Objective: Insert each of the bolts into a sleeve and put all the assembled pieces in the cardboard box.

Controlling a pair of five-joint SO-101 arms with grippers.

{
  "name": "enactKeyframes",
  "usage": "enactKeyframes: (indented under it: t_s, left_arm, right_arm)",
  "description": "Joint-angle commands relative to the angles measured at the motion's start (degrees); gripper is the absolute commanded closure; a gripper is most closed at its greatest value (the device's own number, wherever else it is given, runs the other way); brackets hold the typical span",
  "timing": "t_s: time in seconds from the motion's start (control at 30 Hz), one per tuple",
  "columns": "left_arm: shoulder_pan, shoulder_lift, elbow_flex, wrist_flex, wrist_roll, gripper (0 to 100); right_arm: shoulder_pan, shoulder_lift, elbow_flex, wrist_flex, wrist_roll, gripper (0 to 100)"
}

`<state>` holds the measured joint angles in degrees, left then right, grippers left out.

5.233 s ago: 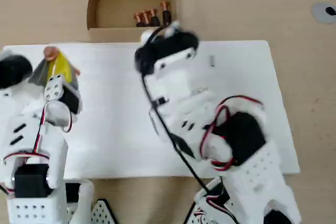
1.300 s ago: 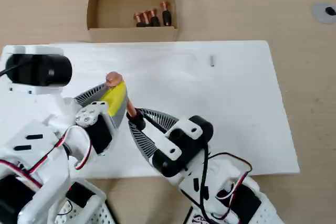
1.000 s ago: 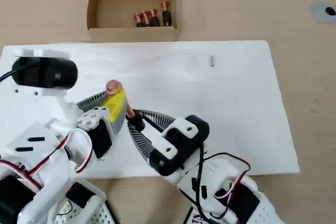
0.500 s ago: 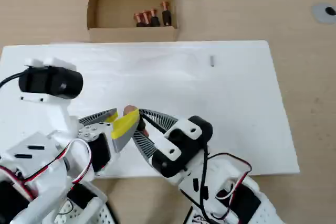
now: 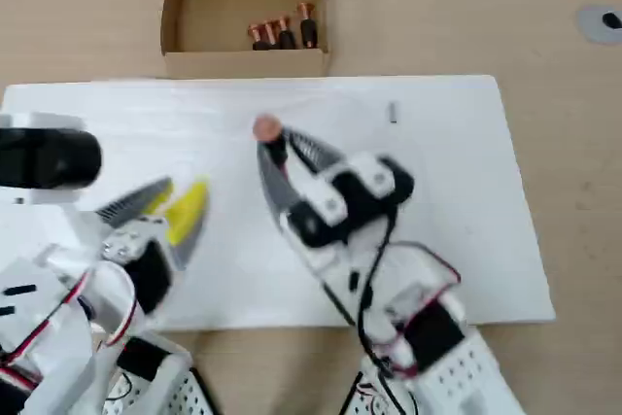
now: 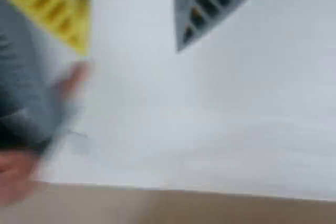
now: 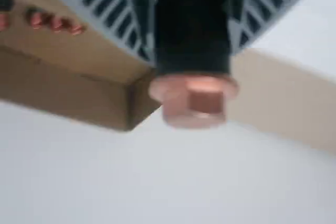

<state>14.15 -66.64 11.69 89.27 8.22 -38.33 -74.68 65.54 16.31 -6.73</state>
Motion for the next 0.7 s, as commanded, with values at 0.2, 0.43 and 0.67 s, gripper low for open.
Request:
enactKeyframes:
  t_s: [0.2,0.43,0.67]
  left_arm:
    - [-20.66,0.04,18.81,-7.12,-6.59,99]
    - [-23.82,-4.35,30.24,-14.07,-6.59,99]
    - [-23.82,-12.18,43.16,-18.81,-6.68,99]
  right_arm:
    - [8.92,55.69,-46.37,-7.12,-0.44,98.9]
    - [9.8,90.42,-76.0,-7.12,-0.44,98.9]
    - [9.8,119.6,-108.79,-3.52,-0.44,98.9]
